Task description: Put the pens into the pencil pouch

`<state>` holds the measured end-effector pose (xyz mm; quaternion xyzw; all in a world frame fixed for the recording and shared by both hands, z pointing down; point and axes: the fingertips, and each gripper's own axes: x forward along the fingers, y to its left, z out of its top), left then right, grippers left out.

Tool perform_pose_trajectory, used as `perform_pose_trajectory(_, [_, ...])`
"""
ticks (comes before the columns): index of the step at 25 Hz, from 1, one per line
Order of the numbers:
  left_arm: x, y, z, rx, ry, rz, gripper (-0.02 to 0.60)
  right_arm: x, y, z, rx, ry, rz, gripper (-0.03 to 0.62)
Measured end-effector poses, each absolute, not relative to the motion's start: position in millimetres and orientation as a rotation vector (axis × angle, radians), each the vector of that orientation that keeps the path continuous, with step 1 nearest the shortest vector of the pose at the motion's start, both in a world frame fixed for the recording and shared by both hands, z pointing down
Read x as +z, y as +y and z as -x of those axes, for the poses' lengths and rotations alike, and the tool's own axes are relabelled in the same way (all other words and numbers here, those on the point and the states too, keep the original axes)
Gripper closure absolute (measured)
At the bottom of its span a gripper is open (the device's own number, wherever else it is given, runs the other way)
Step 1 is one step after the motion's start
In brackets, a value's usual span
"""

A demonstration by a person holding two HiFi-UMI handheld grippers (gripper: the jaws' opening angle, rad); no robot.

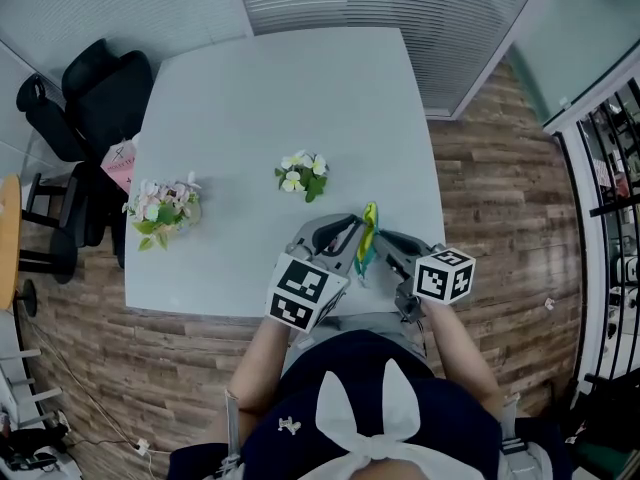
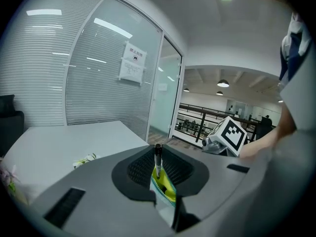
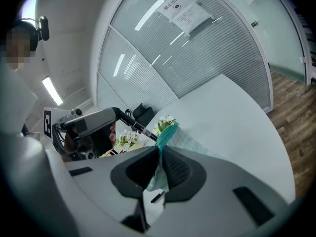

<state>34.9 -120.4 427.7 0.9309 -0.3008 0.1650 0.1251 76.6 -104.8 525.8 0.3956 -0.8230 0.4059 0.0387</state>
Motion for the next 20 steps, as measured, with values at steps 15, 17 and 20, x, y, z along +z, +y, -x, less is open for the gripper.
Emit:
perform_pose_trajectory(15, [460.2, -121.8, -48.0, 0.553, -0.813, -2.670, 0.522, 525.9, -104.6, -79.2, 1.258, -2.520, -1.206, 0.557])
perform_pose_trajectory(17, [464.5, -122.1, -49.9, 0.569, -0.806, -2.666, 0.522, 525.4, -104.8, -79.4, 1.259, -2.520, -1.207, 0.557])
perform_pose_trajectory(20, [471.3, -122.2, -51.1, 0.588, -0.795, -2.661, 0.522, 525.8, -105.0, -78.3, 1.259, -2.520, -1.209, 0.557])
